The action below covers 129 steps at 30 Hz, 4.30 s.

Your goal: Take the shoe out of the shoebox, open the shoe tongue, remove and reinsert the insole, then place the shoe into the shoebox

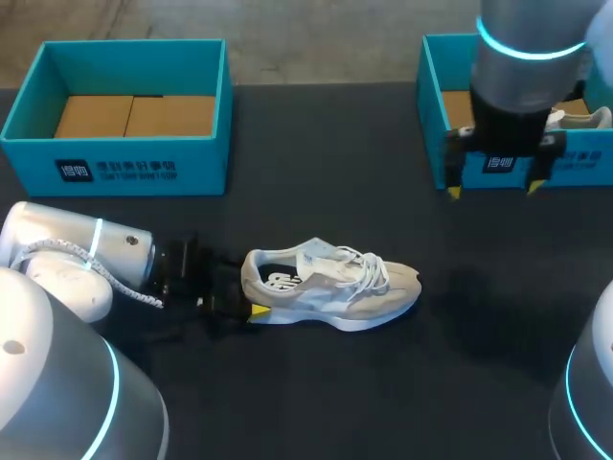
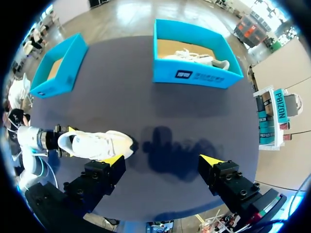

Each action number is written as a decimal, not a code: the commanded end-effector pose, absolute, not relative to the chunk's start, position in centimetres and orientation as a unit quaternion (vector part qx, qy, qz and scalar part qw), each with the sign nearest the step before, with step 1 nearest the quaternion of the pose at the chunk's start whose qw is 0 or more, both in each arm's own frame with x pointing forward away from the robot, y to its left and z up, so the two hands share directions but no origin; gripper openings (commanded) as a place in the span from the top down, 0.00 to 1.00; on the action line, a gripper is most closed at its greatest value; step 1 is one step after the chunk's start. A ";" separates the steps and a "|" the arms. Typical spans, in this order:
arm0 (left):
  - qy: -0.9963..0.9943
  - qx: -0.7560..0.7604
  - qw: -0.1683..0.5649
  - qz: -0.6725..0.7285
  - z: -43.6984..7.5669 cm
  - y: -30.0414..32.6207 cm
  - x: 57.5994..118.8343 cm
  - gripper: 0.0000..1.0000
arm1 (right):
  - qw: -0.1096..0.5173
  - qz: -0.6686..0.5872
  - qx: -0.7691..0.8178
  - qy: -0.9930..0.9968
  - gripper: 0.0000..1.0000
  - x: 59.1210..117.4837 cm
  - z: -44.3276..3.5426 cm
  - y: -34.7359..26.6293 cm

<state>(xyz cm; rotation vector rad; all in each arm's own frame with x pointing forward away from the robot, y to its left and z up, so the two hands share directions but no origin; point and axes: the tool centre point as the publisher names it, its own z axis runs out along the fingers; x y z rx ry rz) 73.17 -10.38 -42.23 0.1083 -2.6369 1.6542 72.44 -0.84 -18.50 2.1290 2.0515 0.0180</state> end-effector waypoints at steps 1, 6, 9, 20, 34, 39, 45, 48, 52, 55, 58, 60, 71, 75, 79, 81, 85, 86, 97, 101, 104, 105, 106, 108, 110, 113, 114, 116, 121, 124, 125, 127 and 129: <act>-0.847 0.035 0.014 0.530 -42.5 -10.4 73.3 1.00 | 0.106 -0.022 0.710 0.696 0.00 72.8 -19.5 2.5; -0.847 0.035 0.014 0.530 -42.5 -10.4 73.3 1.00 | 0.101 -0.019 0.702 0.704 0.00 72.6 -19.6 3.0; -0.847 0.035 0.014 0.530 -42.5 -10.4 73.3 1.00 | 0.101 -0.019 0.702 0.704 0.00 72.6 -19.6 3.0; -0.847 0.035 0.014 0.530 -42.5 -10.4 73.3 1.00 | 0.106 -0.027 0.709 0.697 0.00 72.5 -19.9 3.7; -0.847 0.035 0.014 0.530 -42.5 -10.4 73.3 1.00 | 0.123 -0.046 0.740 0.660 0.00 72.6 -22.7 10.6; -0.847 0.035 0.014 0.530 -42.5 -10.4 73.3 1.00 | 0.123 -0.050 0.735 0.665 0.00 72.2 -23.2 12.5; -0.847 0.035 0.014 0.530 -42.5 -10.4 73.3 1.00 | 0.135 -0.066 0.713 0.685 0.00 71.8 -23.8 14.7; -0.847 0.035 0.014 0.530 -42.5 -10.4 73.3 1.00 | 0.135 -0.079 0.701 0.696 0.00 71.7 -24.0 15.7; -0.847 0.035 0.014 0.530 -42.5 -10.4 73.3 1.00 | 0.144 -0.101 0.685 0.707 0.00 71.6 -24.4 17.0; -0.847 0.035 0.014 0.530 -42.5 -10.4 73.3 1.00 | 0.149 -0.114 0.674 0.715 0.00 71.4 -24.7 17.9; -0.847 0.035 0.014 0.530 -42.5 -10.4 73.3 1.00 | 0.156 -0.124 0.661 0.724 0.00 71.3 -25.0 18.8; -0.847 0.035 0.014 0.530 -42.5 -10.4 73.3 1.00 | 0.157 -0.133 0.649 0.732 0.00 71.2 -25.2 19.4; -0.847 0.035 0.014 0.530 -42.5 -10.4 73.3 1.00 | 0.146 -0.152 0.621 0.755 0.00 71.2 -27.3 21.8; -0.847 0.035 0.014 0.530 -42.5 -10.4 73.3 1.00 | 0.142 -0.155 0.618 0.757 0.00 71.3 -28.1 22.2; -0.847 0.035 0.014 0.530 -42.5 -10.4 73.3 1.00 | 0.139 -0.161 0.615 0.759 0.00 71.4 -29.0 22.3; -0.847 0.035 0.014 0.530 -42.5 -10.4 73.3 1.00 | 0.138 -0.162 0.616 0.758 0.00 71.5 -29.4 22.3; -0.847 0.035 0.014 0.530 -42.5 -10.4 73.3 1.00 | 0.138 -0.167 0.618 0.756 0.00 71.9 -30.3 22.6; -0.847 0.035 0.014 0.530 -42.5 -10.4 73.3 1.00 | 0.138 -0.167 0.618 0.756 0.00 72.0 -30.5 22.7; -0.847 0.035 0.014 0.530 -42.5 -10.4 73.3 1.00 | 0.144 -0.185 0.612 0.755 0.00 72.9 -32.7 22.6; -0.847 0.035 0.014 0.530 -42.5 -10.4 73.3 1.00 | 0.154 -0.198 0.612 0.750 0.00 73.0 -33.6 22.2; -0.847 0.035 0.014 0.530 -42.5 -10.4 73.3 1.00 | 0.150 -0.203 0.617 0.746 0.00 73.1 -34.1 21.9; -0.847 0.035 0.014 0.530 -42.5 -10.4 73.3 1.00 | 0.150 -0.205 0.618 0.744 0.00 73.1 -34.2 21.8; -0.847 0.035 0.014 0.530 -42.5 -10.4 73.3 1.00 | 0.150 -0.205 0.619 0.743 0.00 73.2 -34.3 21.7; -0.847 0.035 0.014 0.530 -42.5 -10.4 73.3 1.00 | 0.148 -0.207 0.621 0.742 0.00 73.2 -34.5 21.7; -0.847 0.035 0.014 0.530 -42.5 -10.4 73.3 1.00 | 0.147 -0.208 0.624 0.739 0.00 73.2 -34.8 21.6; -0.847 0.035 0.014 0.530 -42.5 -10.4 73.3 1.00 | 0.144 -0.211 0.627 0.736 0.00 73.1 -35.4 21.3; -0.847 0.035 0.014 0.530 -42.5 -10.4 73.3 1.00 | 0.145 -0.215 0.629 0.733 0.00 73.1 -35.6 21.2; -0.847 0.035 0.014 0.530 -42.5 -10.4 73.3 1.00 | 0.145 -0.218 0.631 0.730 0.00 73.0 -35.8 20.9; -0.847 0.035 0.014 0.530 -42.5 -10.4 73.3 1.00 | 0.152 -0.226 0.639 0.719 0.00 72.8 -35.8 20.0; -0.847 0.035 0.014 0.530 -42.5 -10.4 73.3 1.00 | 0.154 -0.227 0.647 0.712 0.00 72.8 -35.6 19.4; -0.847 0.035 0.014 0.530 -42.5 -10.4 73.3 1.00 | 0.154 -0.227 0.651 0.708 0.00 72.9 -35.5 19.1; -0.847 0.035 0.014 0.530 -42.5 -10.4 73.3 1.00 | 0.154 -0.226 0.654 0.705 0.00 73.0 -35.3 18.7; -0.847 0.035 0.014 0.530 -42.5 -10.4 73.3 1.00 | 0.155 -0.225 0.659 0.701 0.00 73.1 -35.0 18.4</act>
